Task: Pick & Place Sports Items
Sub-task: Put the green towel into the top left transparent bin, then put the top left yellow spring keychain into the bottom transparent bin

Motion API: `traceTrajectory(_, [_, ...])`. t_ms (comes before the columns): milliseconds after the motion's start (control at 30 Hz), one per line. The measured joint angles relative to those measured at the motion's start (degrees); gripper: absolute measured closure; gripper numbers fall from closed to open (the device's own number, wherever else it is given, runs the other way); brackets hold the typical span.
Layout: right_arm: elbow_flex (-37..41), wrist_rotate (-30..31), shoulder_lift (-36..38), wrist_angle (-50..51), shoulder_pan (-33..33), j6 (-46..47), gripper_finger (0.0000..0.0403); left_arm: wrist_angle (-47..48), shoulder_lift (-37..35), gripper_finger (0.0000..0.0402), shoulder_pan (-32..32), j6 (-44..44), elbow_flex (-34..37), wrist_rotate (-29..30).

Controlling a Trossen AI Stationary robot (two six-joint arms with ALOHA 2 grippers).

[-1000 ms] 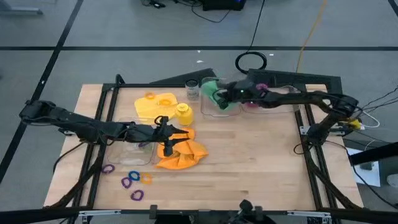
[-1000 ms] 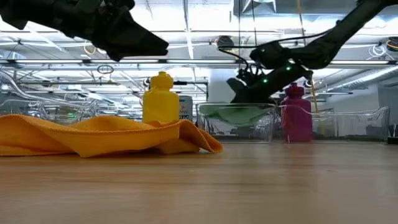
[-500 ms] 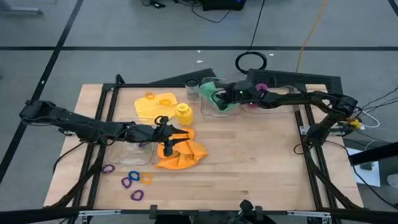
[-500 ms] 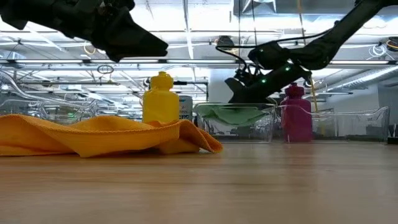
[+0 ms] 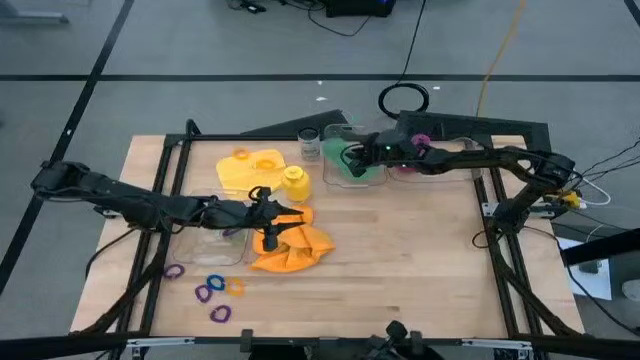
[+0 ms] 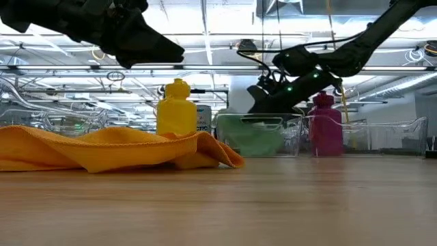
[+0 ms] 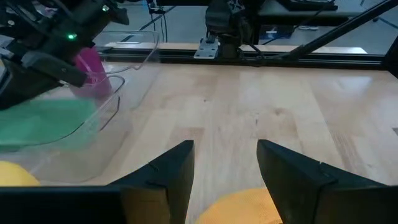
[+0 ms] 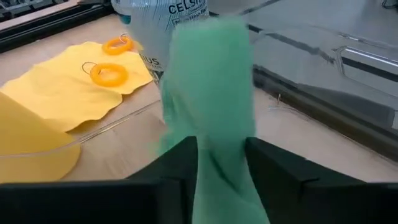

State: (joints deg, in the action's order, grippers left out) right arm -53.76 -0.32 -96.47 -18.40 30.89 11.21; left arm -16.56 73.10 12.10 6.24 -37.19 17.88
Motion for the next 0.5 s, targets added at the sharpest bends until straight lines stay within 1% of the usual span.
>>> traceTrajectory(233, [0.00, 0.02, 1.43, -1.67, 0.02, -2.06, 0.0270, 0.00, 0.00, 0.0254, 0.00, 0.00, 0.00, 0.01])
traceTrajectory(400, [0.02, 0.03, 4.59, -3.94, -0.41, -5.39, 0.0257, 0.00, 0.00, 0.0254, 0.00, 0.00, 0.00, 0.01])
traceTrajectory(500, [0.02, 0.02, 7.50, -4.62, -1.75, -9.16, 0.0253, 0.00, 0.00, 0.0254, 0.00, 0.00, 0.00, 0.01])
